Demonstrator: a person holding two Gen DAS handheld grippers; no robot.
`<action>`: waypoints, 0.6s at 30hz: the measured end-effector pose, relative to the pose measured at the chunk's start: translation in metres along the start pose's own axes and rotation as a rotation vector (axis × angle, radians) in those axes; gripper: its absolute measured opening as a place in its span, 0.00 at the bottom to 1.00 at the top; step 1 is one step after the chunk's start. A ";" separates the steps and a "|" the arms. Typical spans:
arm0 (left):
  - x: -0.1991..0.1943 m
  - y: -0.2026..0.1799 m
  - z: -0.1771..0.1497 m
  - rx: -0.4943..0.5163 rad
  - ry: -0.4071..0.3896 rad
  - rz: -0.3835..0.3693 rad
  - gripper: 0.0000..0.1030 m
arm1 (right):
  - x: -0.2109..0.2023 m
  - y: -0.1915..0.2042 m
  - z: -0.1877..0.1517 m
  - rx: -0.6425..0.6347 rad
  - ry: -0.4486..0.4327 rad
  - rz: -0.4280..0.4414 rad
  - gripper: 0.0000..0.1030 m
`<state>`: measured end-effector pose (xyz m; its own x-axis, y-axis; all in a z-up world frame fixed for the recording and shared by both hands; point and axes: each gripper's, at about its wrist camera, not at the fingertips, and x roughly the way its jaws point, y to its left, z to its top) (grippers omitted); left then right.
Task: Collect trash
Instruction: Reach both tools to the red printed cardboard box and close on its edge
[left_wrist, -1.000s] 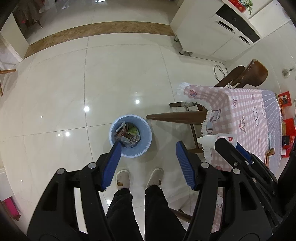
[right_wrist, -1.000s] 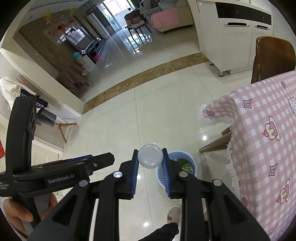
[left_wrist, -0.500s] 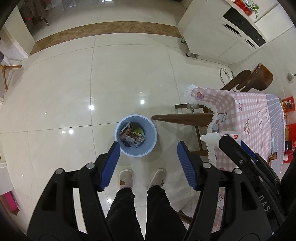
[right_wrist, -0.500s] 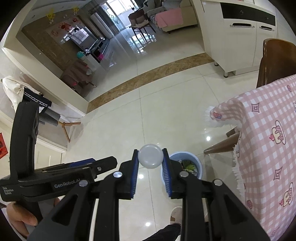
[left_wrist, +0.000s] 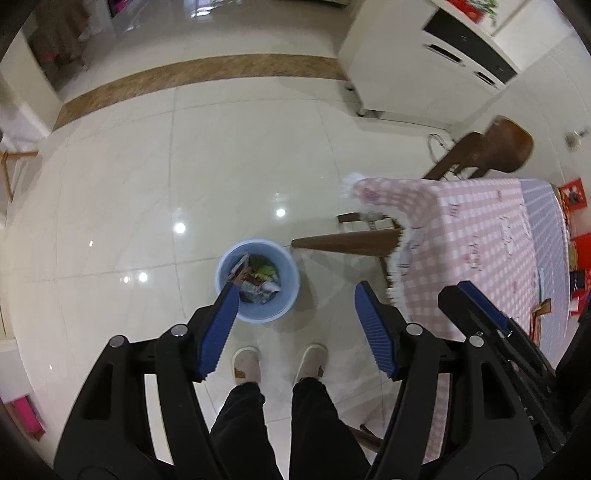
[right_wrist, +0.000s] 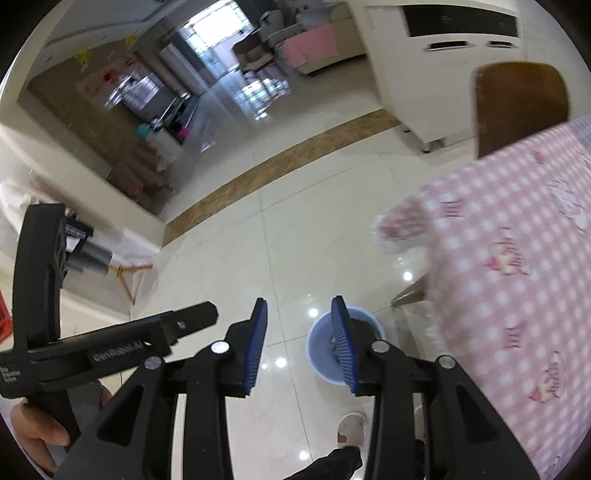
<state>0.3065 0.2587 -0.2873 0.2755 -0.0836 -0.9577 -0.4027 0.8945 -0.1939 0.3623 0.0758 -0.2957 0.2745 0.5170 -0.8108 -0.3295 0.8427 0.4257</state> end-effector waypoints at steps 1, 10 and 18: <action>0.000 -0.012 0.001 0.019 -0.001 -0.007 0.63 | -0.006 -0.010 0.000 0.015 -0.010 -0.008 0.35; 0.020 -0.186 -0.010 0.305 0.016 -0.115 0.63 | -0.098 -0.156 -0.016 0.208 -0.162 -0.193 0.36; 0.058 -0.380 -0.059 0.605 0.071 -0.268 0.65 | -0.195 -0.314 -0.065 0.473 -0.305 -0.426 0.38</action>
<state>0.4245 -0.1119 -0.2817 0.2308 -0.3473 -0.9089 0.2386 0.9258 -0.2931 0.3533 -0.2993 -0.2978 0.5560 0.0888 -0.8264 0.2715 0.9203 0.2816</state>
